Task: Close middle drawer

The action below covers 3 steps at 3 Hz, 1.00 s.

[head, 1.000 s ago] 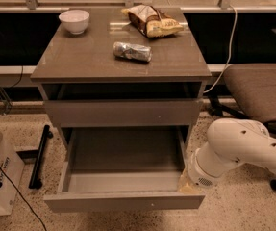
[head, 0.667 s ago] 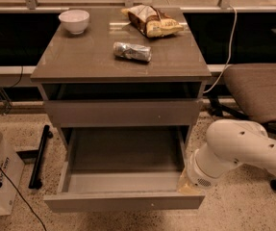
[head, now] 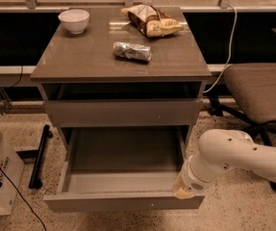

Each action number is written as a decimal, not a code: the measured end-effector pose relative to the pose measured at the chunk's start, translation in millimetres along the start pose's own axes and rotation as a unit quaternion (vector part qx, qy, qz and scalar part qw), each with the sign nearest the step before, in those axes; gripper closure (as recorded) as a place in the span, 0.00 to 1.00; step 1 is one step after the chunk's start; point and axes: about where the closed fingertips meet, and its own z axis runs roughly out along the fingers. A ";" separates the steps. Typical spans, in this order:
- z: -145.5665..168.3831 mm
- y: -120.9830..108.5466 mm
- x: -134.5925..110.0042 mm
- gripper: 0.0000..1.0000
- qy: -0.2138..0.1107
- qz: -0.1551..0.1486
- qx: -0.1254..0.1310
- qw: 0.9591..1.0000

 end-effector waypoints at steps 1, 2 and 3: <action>32.9 -2.2 6.7 1.00 -0.008 0.009 -0.022 1.000; 65.6 -1.2 16.3 1.00 -0.011 0.023 -0.044 0.999; 95.8 -1.8 27.4 1.00 -0.030 0.044 -0.070 0.996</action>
Offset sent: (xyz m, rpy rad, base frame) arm -0.0081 0.0075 -0.1140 0.0717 0.1538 -0.0469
